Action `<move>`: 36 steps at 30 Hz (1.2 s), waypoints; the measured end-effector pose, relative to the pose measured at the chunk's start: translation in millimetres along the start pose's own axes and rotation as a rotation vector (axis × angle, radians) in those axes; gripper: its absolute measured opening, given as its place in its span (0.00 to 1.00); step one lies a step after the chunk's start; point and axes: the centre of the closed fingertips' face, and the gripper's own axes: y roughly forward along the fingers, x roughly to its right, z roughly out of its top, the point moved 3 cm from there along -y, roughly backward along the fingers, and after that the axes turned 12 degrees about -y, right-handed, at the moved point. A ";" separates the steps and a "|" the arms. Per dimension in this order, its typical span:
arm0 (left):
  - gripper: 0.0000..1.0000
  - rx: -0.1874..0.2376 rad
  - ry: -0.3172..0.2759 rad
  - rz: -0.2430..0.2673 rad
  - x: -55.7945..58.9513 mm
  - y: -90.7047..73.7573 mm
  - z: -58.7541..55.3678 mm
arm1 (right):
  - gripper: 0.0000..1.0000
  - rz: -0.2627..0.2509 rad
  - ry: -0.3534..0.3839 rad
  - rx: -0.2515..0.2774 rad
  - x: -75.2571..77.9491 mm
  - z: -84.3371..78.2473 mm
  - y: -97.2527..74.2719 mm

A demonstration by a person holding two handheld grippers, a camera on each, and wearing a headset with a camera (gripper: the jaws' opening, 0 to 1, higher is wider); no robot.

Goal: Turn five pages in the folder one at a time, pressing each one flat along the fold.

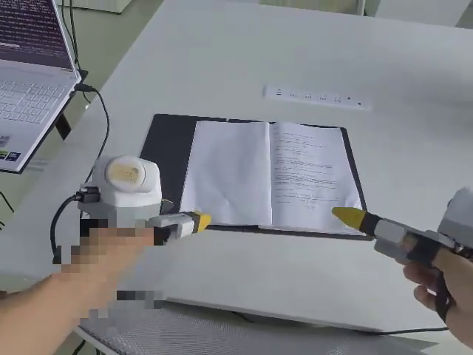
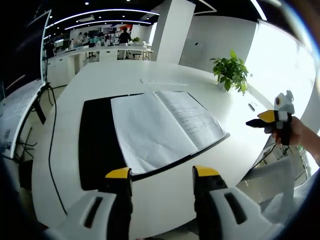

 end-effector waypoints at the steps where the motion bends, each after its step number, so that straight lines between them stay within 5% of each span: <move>1: 0.50 0.008 0.010 -0.007 3.9 -4.5 2.6 | 0.48 -0.011 -0.002 0.010 0.3 1.8 -3.4; 9: 0.63 0.033 0.006 -0.043 13.7 -32.3 11.8 | 0.57 -0.045 0.018 0.085 -1.6 10.4 -32.5; 13: 0.66 0.020 0.011 -0.051 10.8 -41.8 9.1 | 0.67 -0.034 0.022 0.083 -7.4 8.8 -39.5; 21: 0.71 0.012 -0.018 -0.059 4.7 -61.1 2.4 | 0.70 -0.029 0.007 0.075 -15.4 4.3 -49.0; 36: 0.69 -0.011 -0.023 -0.056 8.3 -61.7 -3.0 | 0.68 -0.041 -0.025 0.050 -8.9 0.2 -55.8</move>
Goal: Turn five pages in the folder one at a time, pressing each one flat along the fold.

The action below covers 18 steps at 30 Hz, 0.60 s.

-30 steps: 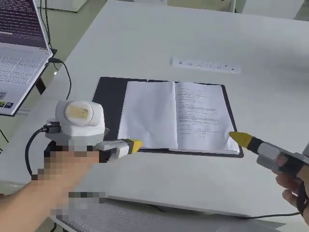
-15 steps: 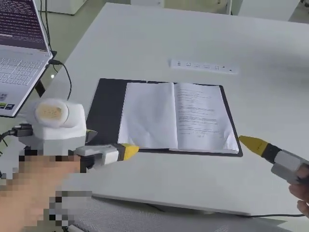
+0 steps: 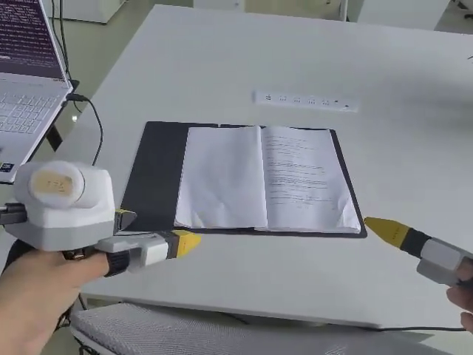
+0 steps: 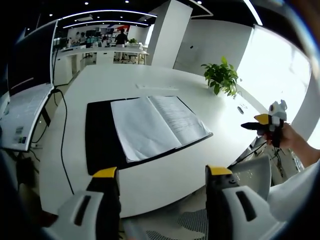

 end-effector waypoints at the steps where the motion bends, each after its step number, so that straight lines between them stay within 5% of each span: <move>1: 0.69 0.001 0.002 -0.001 1.2 1.2 0.8 | 0.68 -0.003 -0.002 -0.001 1.4 0.2 0.3; 12: 0.62 -0.023 0.067 -0.027 20.1 40.5 4.3 | 0.65 -0.004 -0.014 -0.023 14.6 -2.6 7.6; 18: 0.61 -0.063 0.107 -0.070 42.6 85.1 4.5 | 0.63 0.003 -0.010 -0.039 21.9 -6.2 16.0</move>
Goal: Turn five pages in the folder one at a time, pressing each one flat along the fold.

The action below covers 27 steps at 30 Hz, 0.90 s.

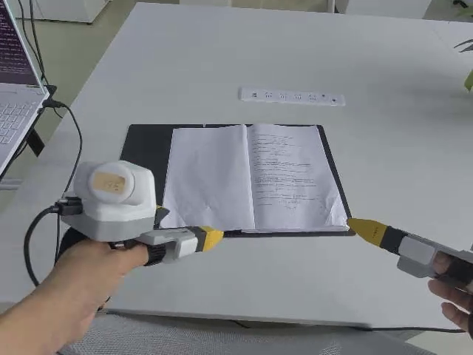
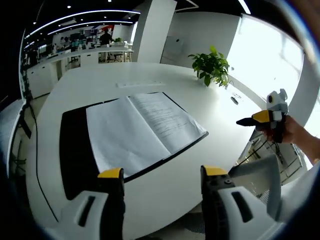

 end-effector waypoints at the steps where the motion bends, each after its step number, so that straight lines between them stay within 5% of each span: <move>1: 0.61 -0.003 0.009 0.001 3.5 8.2 1.9 | 0.63 0.002 0.002 -0.002 1.5 -0.5 1.6; 8: 0.58 -0.038 0.058 -0.030 23.0 53.4 6.5 | 0.62 0.000 0.023 -0.007 12.0 -3.0 10.2; 27: 0.53 -0.009 0.159 -0.049 56.3 158.3 14.4 | 0.59 0.021 0.025 -0.053 36.7 -12.9 39.5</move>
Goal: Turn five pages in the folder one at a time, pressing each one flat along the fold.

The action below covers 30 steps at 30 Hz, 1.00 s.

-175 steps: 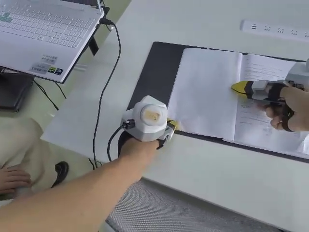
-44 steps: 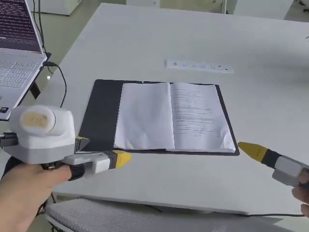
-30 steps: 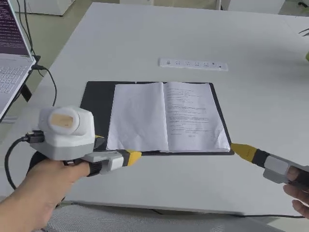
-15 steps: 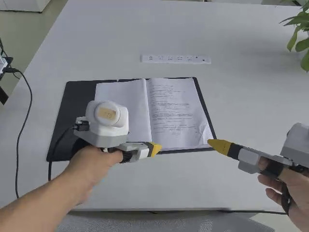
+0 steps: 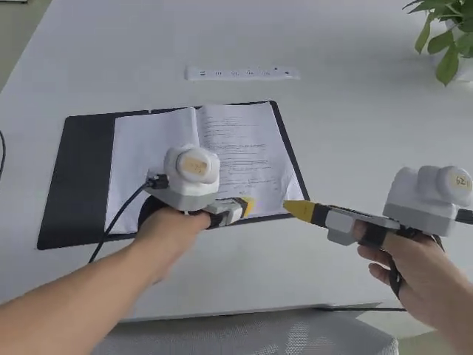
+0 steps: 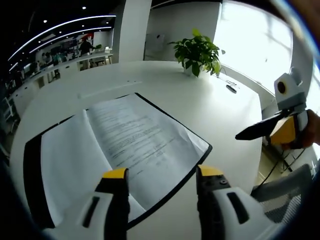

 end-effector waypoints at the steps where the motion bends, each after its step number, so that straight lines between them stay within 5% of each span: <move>1: 0.52 0.006 -0.001 -0.005 2.4 4.8 1.6 | 0.59 -0.001 0.001 0.000 1.4 0.2 1.0; 17: 0.50 0.011 0.085 -0.002 16.1 47.6 0.3 | 0.56 0.017 0.001 0.006 19.6 7.6 20.6; 24: 0.47 -0.001 0.182 0.016 19.4 62.7 -4.0 | 0.54 0.019 0.009 -0.001 29.5 4.4 29.4; 30: 0.46 0.001 0.210 0.026 17.5 64.1 -5.5 | 0.52 0.016 0.021 0.007 36.6 2.1 33.8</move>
